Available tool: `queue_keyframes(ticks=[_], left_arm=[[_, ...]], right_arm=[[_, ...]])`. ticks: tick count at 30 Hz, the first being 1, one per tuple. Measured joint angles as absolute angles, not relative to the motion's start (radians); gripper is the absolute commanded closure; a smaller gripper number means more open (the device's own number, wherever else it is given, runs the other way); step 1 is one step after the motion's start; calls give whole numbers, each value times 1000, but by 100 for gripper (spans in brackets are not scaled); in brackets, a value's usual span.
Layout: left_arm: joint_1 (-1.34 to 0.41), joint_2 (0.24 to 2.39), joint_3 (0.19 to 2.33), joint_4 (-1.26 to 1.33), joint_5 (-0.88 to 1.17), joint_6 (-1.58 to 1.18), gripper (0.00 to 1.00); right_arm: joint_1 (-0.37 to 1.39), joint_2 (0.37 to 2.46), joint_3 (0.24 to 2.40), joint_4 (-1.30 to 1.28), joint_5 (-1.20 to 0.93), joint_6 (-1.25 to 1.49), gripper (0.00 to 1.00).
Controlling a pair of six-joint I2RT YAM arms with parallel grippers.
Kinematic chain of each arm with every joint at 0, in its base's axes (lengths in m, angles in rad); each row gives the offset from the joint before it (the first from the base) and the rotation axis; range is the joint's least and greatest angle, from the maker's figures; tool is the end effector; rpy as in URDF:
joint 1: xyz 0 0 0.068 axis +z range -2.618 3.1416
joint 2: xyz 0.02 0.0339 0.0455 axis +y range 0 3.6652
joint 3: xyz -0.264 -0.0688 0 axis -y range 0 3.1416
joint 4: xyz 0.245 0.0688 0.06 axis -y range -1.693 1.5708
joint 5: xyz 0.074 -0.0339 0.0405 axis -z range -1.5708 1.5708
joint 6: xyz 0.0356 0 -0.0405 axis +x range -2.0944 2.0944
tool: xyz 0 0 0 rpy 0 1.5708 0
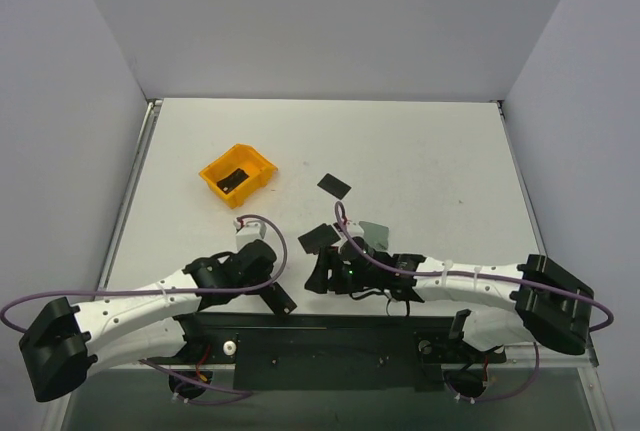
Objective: Put the credit cards into the card holder
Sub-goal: Pick up the credit card at the corner of the board.
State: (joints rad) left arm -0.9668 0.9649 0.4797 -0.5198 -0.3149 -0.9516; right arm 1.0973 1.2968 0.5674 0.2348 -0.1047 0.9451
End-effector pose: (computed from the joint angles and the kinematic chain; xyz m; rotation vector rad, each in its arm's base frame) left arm 0.1069 -0.1355 0.1783 -0.0979 2.5416 -0.3731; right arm 0.1187 0.2398 0.1972 -0.2531 2.3479 1.2659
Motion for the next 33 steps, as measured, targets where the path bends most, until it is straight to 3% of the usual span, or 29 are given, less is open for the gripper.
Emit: queue_keyframes(ticks=[19, 33], left_arm=[[-917, 1032, 495, -528, -426, -947, 90], [-881, 1112, 481, -452, -411, -922, 91]], right_arm=[[1219, 1532, 436, 675, -124, 1301, 41], [1285, 1618, 442, 722, -147, 1407, 42]])
